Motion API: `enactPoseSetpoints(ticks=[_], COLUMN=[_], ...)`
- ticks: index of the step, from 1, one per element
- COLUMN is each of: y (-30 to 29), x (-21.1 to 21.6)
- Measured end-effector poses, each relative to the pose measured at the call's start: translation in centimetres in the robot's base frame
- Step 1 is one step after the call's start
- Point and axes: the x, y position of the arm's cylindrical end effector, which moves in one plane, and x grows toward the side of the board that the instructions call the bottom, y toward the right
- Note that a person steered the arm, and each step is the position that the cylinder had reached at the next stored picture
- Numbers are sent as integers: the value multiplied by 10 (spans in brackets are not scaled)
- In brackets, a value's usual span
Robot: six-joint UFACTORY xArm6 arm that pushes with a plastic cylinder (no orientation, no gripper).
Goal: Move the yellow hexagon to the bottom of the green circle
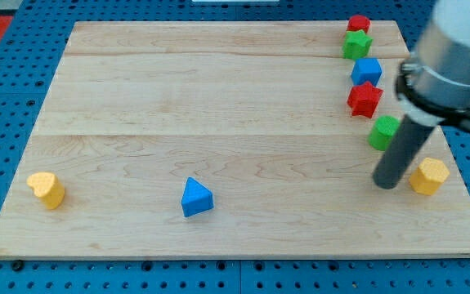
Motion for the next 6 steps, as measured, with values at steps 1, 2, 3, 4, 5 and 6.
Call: enactPoseSetpoints(ticks=[1,2,3,4,5,6], y=[25,101,128,117,82,45], x=[45,66,33,9,-2,-3])
